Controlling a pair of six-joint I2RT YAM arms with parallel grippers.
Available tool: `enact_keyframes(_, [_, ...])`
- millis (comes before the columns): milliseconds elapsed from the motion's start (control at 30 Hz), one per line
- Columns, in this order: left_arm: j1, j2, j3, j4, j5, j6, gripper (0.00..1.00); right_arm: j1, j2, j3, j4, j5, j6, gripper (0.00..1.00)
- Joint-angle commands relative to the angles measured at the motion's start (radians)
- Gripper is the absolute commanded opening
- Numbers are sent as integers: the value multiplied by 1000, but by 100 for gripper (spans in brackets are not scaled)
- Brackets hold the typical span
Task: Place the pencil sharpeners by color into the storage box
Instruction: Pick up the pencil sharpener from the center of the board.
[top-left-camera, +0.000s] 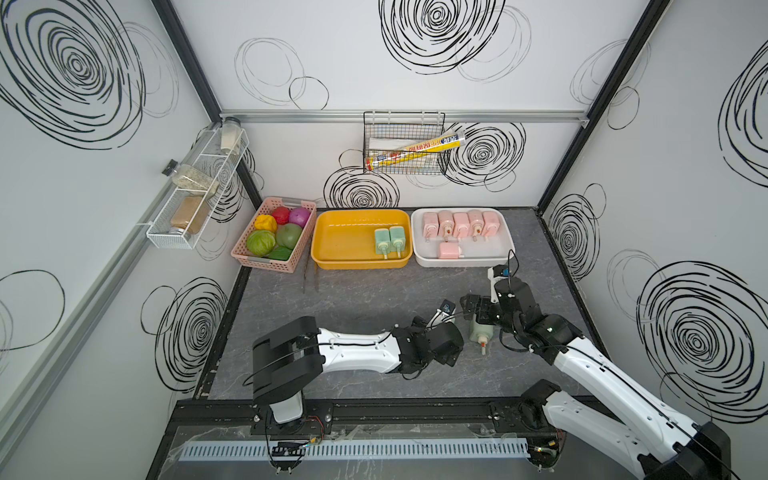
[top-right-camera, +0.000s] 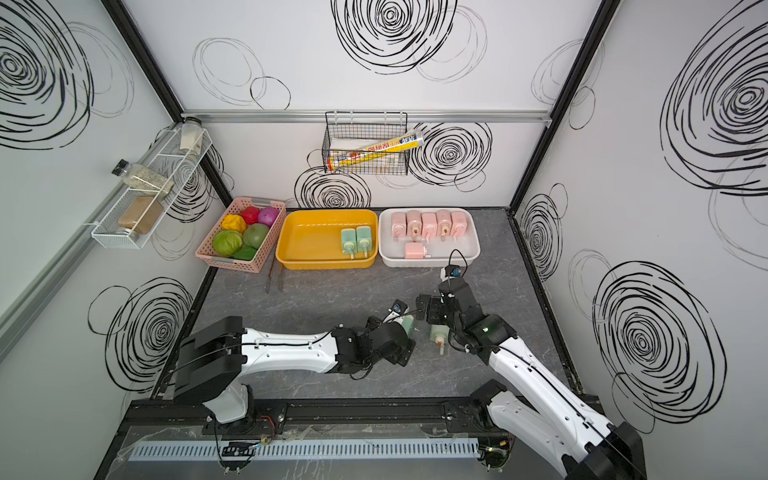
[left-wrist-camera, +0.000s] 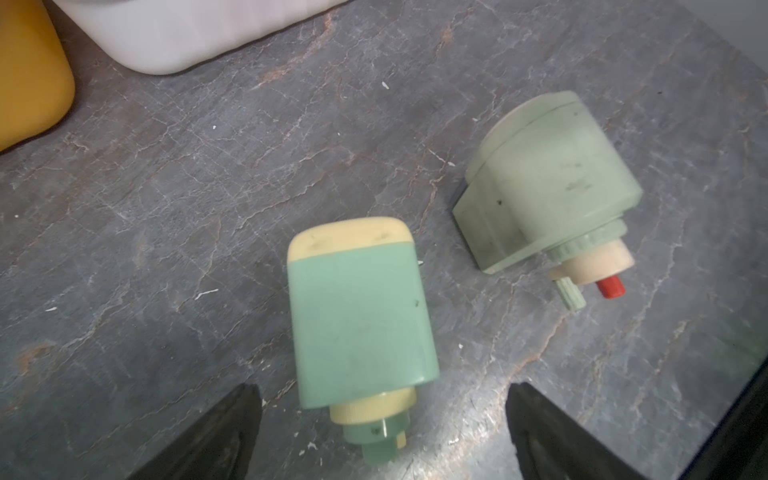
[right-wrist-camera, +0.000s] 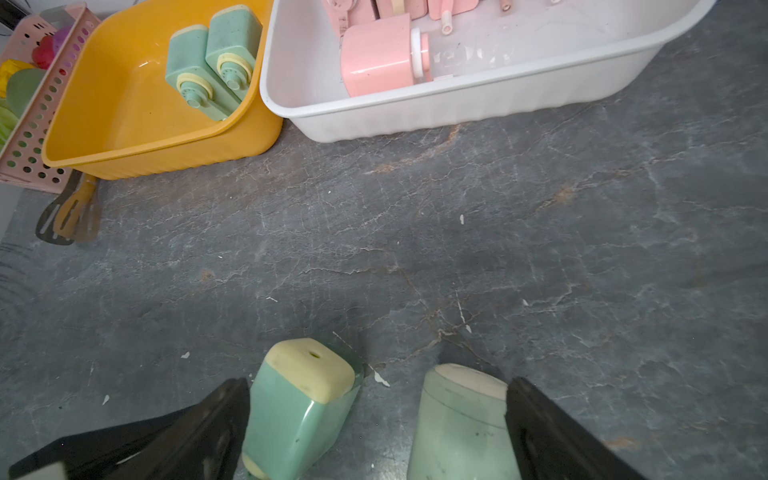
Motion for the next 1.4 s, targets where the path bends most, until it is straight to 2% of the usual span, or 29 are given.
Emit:
enact_keyframes(0, [10,34,40,-21,-37,6,95,-2,-20,-17,-74,65,-4,100])
enact_keyframes(500, [38,100,94,-18,-35,-2,83,-2,-37,-45,-59,73,38,100])
enact_keyframes(567, [40,109,105,-19,-31,2,80,-1,-38,-46,-56,74,38,100])
enact_keyframes(667, [39,122,121,-27,-33,1,70,-2,-38,-47,-57,75,36,100])
enact_keyframes(867, [39,123,122,-34,-32,-2,61,-1,-35,-48,-56,68,37,100])
enact_keyframes(1133, [40,84,112,-43,-26,-4,39,-2,-40,-52,-48,69,37,100])
enact_keyframes(1267, [41,57,100,-45,-26,-4,24,-1,-46,-57,-34,54,32,100])
enact_keyframes(1300, [42,50,94,-44,-23,-4,17,-2,-47,-62,-24,40,28,100])
enact_keyframes(1333, [45,41,90,-43,-16,-4,3,-1,-49,-68,-10,21,21,100])
enact_keyframes(1367, [48,33,85,-44,-11,-8,0,-1,-49,-73,0,6,16,100])
